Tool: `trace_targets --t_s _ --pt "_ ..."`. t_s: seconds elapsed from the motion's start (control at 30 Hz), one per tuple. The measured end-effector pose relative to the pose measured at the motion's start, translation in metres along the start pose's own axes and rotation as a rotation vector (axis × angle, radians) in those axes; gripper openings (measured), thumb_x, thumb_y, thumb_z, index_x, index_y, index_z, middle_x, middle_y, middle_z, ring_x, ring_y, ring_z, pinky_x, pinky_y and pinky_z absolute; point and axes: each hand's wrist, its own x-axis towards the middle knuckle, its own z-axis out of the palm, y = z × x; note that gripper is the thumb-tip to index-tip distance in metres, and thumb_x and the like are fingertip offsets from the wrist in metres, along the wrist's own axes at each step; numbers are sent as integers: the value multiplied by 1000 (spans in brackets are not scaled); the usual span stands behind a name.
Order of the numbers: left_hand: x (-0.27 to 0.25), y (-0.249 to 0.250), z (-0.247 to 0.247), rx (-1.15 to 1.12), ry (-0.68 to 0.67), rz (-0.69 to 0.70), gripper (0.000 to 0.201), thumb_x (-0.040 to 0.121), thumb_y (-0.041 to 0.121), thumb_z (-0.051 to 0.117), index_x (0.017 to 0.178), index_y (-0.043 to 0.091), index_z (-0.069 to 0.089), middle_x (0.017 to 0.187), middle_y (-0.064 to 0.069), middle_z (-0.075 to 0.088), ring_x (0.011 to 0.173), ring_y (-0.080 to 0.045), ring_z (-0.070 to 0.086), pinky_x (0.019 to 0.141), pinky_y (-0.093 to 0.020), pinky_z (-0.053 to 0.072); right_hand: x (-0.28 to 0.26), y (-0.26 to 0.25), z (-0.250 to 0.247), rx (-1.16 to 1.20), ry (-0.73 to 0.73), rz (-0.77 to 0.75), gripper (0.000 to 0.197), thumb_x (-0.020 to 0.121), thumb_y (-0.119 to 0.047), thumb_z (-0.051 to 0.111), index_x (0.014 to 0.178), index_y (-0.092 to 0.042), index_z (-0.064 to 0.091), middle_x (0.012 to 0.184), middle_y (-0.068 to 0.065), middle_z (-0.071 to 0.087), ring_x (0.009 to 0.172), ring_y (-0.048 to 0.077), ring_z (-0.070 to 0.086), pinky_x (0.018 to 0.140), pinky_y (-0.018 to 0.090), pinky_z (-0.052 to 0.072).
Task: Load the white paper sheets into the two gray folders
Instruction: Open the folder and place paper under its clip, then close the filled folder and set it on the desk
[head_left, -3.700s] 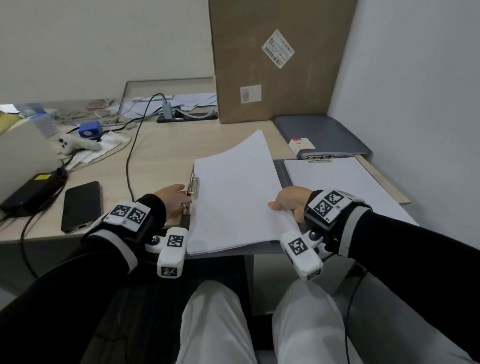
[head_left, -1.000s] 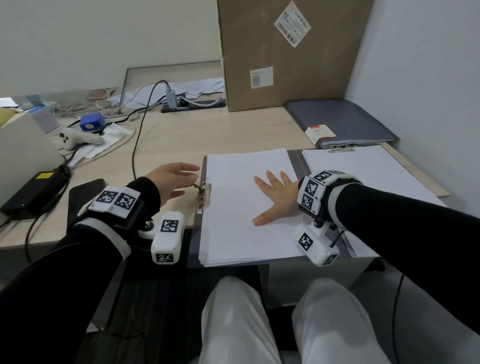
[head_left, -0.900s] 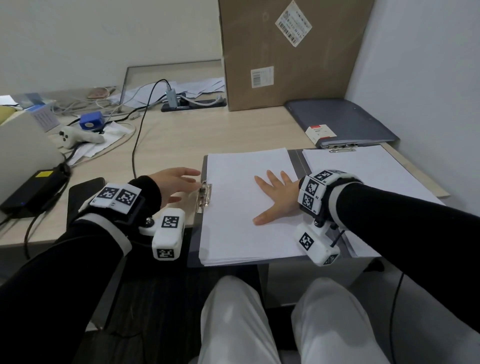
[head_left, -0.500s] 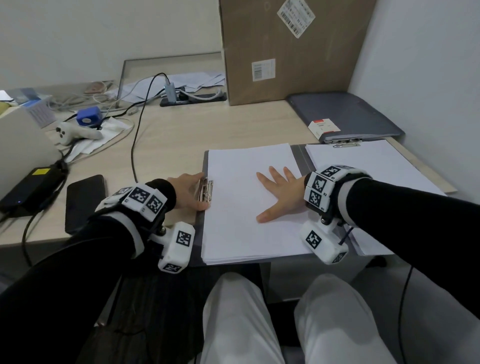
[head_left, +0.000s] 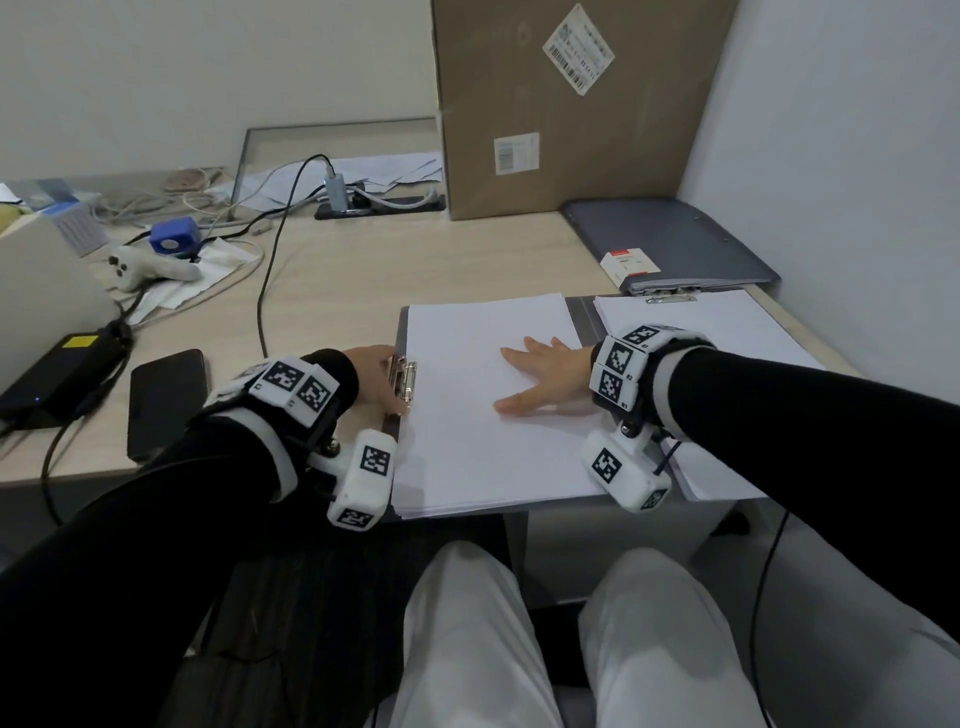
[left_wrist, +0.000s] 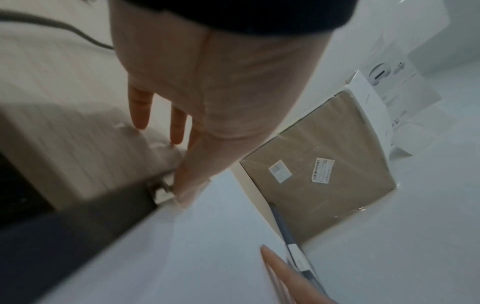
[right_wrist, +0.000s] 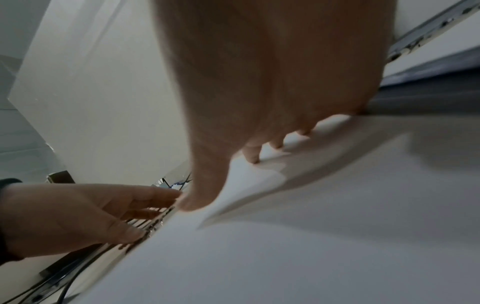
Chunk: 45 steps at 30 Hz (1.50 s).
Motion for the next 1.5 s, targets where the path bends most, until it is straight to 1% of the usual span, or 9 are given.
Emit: trace_targets --t_s 0.17,0.3,0.47,0.7,0.8,0.97,1.1,1.27,1.5 --pt "-3 20 5 -99 74 -153 52 90 19 58 134 -2 43 107 -10 44 95 -21 42 80 -28 37 -21 17 -15 265 177 23 87 87 -56 52 153 -28 3 162 -1 -3 149 25 -12 121 45 -2" --pt "-12 33 13 -34 90 -238 23 91 20 57 95 -2 53 83 -14 54 73 -25 53 63 -28 44 -57 57 -1 400 277 76 73 89 -40 58 151 -19 24 160 1 18 148 21 17 117 32 16" --pt "-39 47 31 90 120 -282 70 89 33 60 140 -5 32 143 -18 43 130 -28 47 106 -33 39 -98 115 44 489 392 297 74 84 -33 66 147 -17 30 154 5 31 141 25 32 112 33 26" --pt "-51 55 31 13 3 -324 66 87 25 64 139 -5 37 145 -17 42 134 -30 41 111 -37 33 -133 181 65 486 424 606 111 63 -62 73 149 -14 22 154 10 31 141 29 31 114 39 30" --pt "-49 55 32 8 36 -310 70 89 32 59 141 -5 32 149 -15 38 137 -28 38 112 -33 31 -121 211 72 525 409 651 139 30 -82 72 144 -12 35 146 9 45 132 29 45 108 38 38" --pt "-62 63 23 -59 129 -308 63 93 23 55 140 -11 30 149 -21 34 138 -31 35 113 -35 28 -139 208 64 659 396 648 68 71 -35 79 126 -3 56 122 8 60 119 29 56 92 29 41" --pt "-73 61 2 -124 257 -266 60 91 21 58 135 -14 38 143 -26 42 132 -35 42 108 -37 34 -149 204 47 684 425 662 67 77 -35 75 129 1 52 134 16 55 122 33 52 100 35 42" --pt "-87 59 -24 -253 436 -200 62 87 30 63 129 -12 46 129 -26 55 119 -36 55 95 -37 44 -167 190 27 841 591 470 38 90 -15 61 122 5 53 120 19 59 103 28 56 87 33 43" --pt "-97 80 -46 -607 481 46 40 83 7 65 121 -3 57 115 -19 63 104 -37 63 90 -41 50 -165 170 5 1142 860 265 27 85 -7 65 103 -15 47 114 12 60 107 32 61 98 49 48"
